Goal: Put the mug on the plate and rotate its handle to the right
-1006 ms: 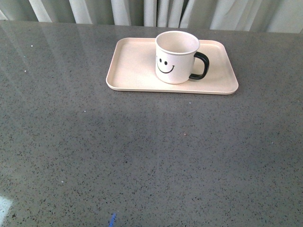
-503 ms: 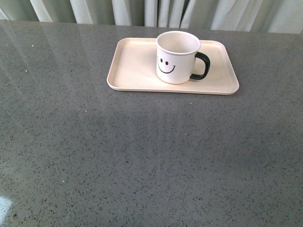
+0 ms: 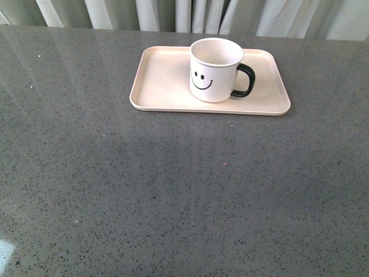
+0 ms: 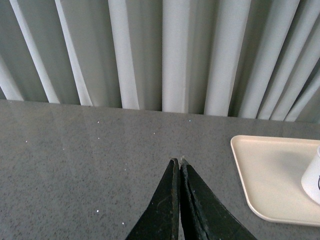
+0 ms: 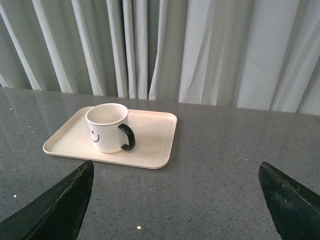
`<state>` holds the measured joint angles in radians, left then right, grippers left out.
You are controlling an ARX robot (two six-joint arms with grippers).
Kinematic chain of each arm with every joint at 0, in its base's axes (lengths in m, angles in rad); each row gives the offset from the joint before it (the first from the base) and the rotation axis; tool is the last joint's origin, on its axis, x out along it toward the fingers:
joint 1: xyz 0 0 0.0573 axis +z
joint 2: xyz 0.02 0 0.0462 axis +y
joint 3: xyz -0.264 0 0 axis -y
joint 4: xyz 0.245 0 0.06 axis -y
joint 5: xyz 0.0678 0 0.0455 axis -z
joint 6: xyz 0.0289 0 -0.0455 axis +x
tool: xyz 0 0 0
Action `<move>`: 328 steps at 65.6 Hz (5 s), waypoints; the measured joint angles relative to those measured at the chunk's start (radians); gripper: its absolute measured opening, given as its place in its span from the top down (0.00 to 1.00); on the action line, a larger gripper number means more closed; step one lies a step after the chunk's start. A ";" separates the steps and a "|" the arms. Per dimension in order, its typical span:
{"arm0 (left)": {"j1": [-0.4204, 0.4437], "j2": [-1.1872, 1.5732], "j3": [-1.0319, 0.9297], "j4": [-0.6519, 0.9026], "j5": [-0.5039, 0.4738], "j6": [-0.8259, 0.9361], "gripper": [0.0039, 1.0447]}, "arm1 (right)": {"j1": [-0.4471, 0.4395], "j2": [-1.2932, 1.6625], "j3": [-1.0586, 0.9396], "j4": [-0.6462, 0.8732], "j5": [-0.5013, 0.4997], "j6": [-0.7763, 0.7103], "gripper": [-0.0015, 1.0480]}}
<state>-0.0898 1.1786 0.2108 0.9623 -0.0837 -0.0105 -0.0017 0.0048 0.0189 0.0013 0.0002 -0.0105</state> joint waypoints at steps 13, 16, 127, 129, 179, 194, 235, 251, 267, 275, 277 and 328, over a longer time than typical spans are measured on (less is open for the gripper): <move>0.067 -0.139 -0.080 -0.065 0.075 0.002 0.99 | 0.000 0.000 0.000 0.000 0.000 0.000 0.09; 0.082 -0.149 -0.103 -0.043 0.077 0.002 0.99 | 0.000 0.000 0.000 0.000 0.000 0.000 0.09; 0.087 -1.160 -0.197 -0.959 0.081 0.003 0.99 | 0.000 0.000 0.000 0.000 0.000 0.000 0.09; 0.089 -1.161 -0.197 -0.963 0.084 0.003 0.99 | 0.000 0.000 0.000 0.000 0.000 0.000 0.09; 0.088 -1.163 -0.197 -0.963 0.084 0.005 0.09 | -0.013 0.024 0.011 -0.033 -0.049 -0.021 0.09; 0.088 -1.163 -0.197 -0.963 0.084 0.005 0.09 | -0.248 0.769 0.402 -0.378 -0.697 -0.275 0.09; 0.088 -1.163 -0.197 -0.963 0.084 0.006 0.09 | 0.053 1.765 1.067 0.008 -0.257 -0.016 0.09; 0.088 -1.163 -0.197 -0.963 0.084 0.006 0.09 | 0.094 1.992 1.323 -0.077 -0.185 0.068 0.09; 0.088 -1.163 -0.197 -0.963 0.084 0.006 0.09 | 0.115 2.109 1.468 -0.159 -0.149 0.117 0.09; 0.088 -1.163 -0.197 -0.963 0.084 0.006 0.09 | 0.124 2.154 1.527 -0.180 -0.138 0.131 0.09; 0.088 -1.163 -0.197 -0.963 0.084 0.006 0.09 | 0.127 2.164 1.542 -0.183 -0.134 0.133 0.09; 0.088 -1.163 -0.197 -0.963 0.084 0.005 0.09 | 0.155 2.267 1.669 -0.241 -0.089 0.158 0.66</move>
<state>-0.0017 0.0158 0.0135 -0.0006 0.0002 -0.0051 0.1535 2.2719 1.6878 -0.2398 -0.0891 0.1474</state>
